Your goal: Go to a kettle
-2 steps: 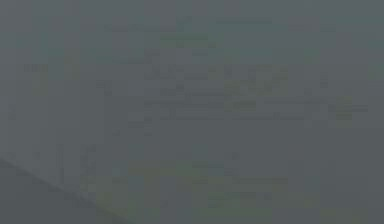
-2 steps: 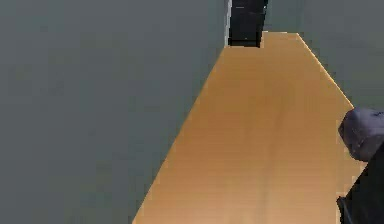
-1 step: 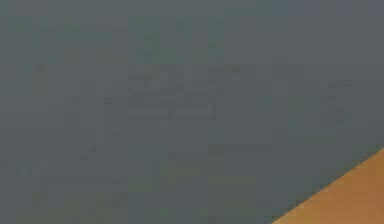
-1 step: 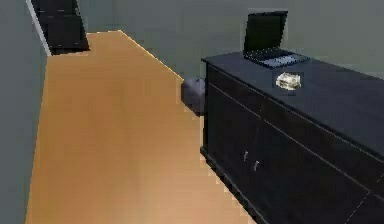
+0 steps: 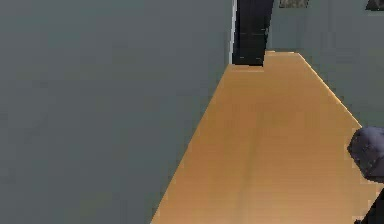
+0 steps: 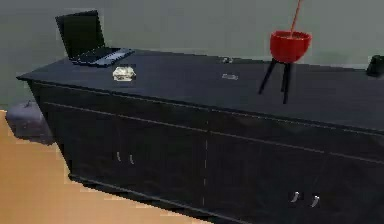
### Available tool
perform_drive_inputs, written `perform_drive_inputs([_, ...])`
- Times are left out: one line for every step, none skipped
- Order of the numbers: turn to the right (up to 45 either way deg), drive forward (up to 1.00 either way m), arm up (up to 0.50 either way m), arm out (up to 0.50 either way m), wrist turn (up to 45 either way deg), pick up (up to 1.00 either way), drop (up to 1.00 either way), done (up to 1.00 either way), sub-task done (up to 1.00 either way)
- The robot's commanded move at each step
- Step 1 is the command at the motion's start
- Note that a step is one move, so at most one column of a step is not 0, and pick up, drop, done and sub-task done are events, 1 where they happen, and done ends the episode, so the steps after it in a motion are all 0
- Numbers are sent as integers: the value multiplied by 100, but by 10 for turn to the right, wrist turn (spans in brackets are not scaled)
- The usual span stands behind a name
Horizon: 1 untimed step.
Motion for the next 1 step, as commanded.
perform_drive_inputs([240,0,0,0,0,0,0,0,0])
